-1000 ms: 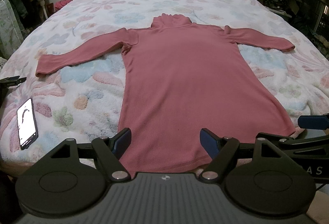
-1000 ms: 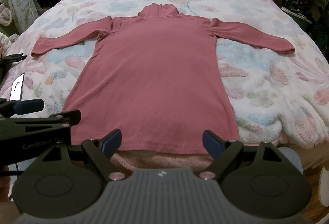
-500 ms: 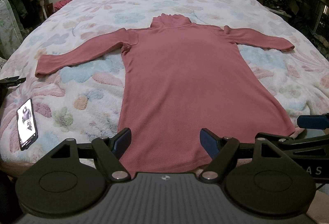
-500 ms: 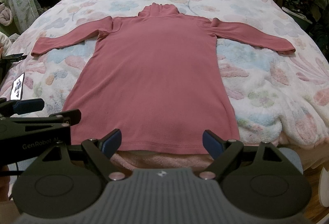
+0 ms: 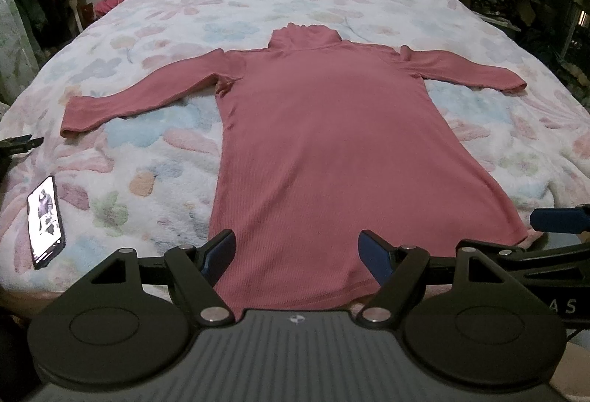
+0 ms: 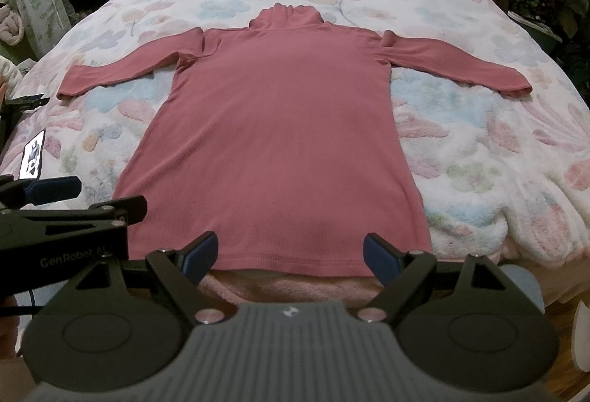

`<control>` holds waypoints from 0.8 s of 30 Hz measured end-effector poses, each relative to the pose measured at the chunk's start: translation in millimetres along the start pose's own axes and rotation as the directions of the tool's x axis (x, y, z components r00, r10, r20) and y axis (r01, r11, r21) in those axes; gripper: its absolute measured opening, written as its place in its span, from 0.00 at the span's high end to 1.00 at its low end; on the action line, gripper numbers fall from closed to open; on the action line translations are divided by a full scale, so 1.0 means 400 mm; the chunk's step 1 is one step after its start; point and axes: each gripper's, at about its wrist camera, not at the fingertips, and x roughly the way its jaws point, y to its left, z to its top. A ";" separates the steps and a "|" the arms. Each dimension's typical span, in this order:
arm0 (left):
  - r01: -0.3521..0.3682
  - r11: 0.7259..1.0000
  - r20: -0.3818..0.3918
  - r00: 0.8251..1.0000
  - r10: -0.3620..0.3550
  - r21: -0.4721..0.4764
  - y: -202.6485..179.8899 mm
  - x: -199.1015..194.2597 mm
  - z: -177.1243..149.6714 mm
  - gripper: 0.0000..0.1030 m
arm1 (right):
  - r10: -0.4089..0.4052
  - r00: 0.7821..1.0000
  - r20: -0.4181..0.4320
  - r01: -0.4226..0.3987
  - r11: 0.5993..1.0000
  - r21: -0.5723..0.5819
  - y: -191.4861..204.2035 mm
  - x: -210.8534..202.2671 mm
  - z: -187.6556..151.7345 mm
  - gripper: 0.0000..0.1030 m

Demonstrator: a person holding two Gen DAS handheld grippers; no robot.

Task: Fold small clothes

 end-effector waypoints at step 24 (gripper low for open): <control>0.131 0.991 0.081 0.988 -0.133 0.035 0.250 0.227 0.233 0.21 | 0.012 0.950 0.312 0.017 0.996 -0.092 -0.169 0.121 0.246 0.20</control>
